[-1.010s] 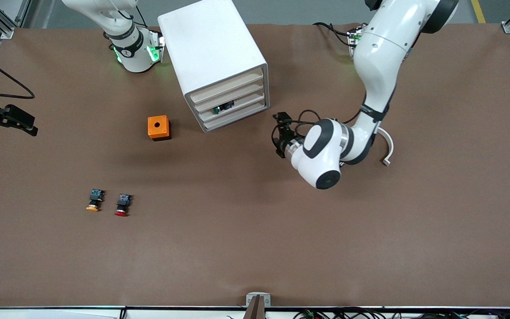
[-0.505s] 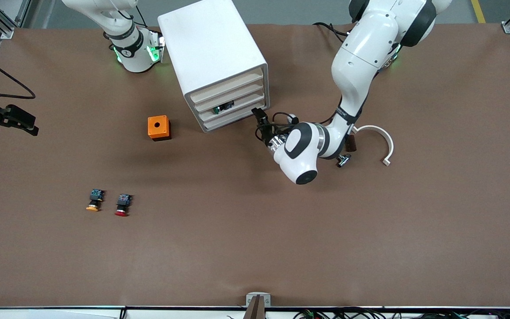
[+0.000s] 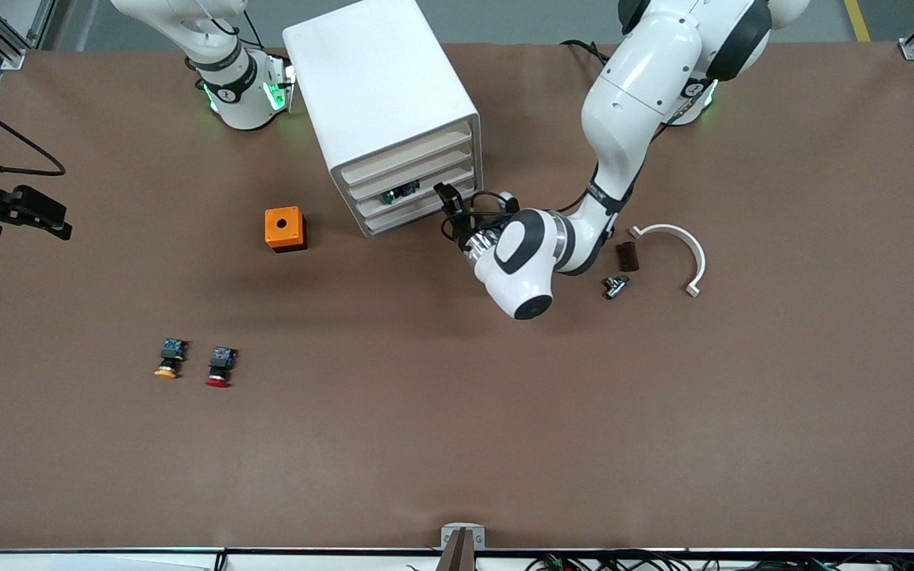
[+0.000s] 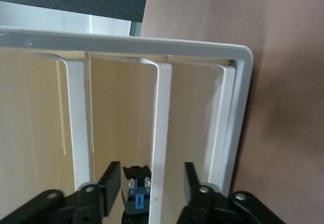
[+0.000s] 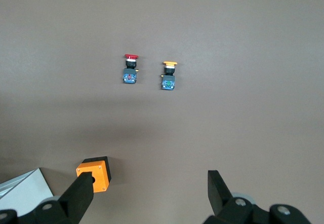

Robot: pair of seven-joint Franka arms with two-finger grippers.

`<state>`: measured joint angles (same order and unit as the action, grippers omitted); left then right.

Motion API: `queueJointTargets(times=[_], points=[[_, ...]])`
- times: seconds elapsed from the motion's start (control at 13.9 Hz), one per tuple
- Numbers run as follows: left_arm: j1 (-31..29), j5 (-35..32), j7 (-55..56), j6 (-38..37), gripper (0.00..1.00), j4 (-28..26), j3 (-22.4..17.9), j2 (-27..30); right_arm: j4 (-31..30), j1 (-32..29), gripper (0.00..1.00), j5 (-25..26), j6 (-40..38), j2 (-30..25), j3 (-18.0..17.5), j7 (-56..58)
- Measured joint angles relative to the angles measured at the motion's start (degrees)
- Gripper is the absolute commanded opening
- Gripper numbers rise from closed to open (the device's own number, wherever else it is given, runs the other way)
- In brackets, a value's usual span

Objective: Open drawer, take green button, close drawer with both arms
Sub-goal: 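Pull the drawer open with the left gripper while the right gripper reaches over, then grasp the green button in the drawer while the left gripper withdraws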

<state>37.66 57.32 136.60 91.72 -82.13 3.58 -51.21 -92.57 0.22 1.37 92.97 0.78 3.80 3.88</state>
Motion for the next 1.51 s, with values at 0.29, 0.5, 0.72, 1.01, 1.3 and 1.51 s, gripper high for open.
queueJointTargets(times=[0.29,0.5,0.72,1.01,1.3,1.51], points=[[2.4,0.0,-2.2,0.0,0.45,-0.1,0.0,-0.9,0.0,0.0,1.00,0.0,-0.2,0.0,0.0,0.0],[3.0,0.0,-2.8,0.0,0.12,-0.1,0.0,-1.2,0.0,0.2,1.00,0.0,-0.2,0.1,0.0,0.0],[3.2,0.0,-4.9,0.4,0.00,0.0,-0.3,-1.4,-0.1,1.7,1.00,0.0,-0.1,0.6,-0.1,-4.1],[1.6,0.0,-7.6,0.4,0.00,0.9,-1.6,-1.5,-0.1,6.2,1.00,0.0,0.3,1.8,-0.2,-11.7],[-4.3,-0.1,-10.7,1.0,0.00,3.5,-2.9,-2.0,-0.1,11.4,1.00,-0.8,2.0,3.8,-0.4,-23.7],[-6.0,0.0,-13.2,1.2,0.32,5.3,-4.5,-2.3,-0.1,13.9,1.00,-3.8,4.3,5.8,-0.4,-32.7]])
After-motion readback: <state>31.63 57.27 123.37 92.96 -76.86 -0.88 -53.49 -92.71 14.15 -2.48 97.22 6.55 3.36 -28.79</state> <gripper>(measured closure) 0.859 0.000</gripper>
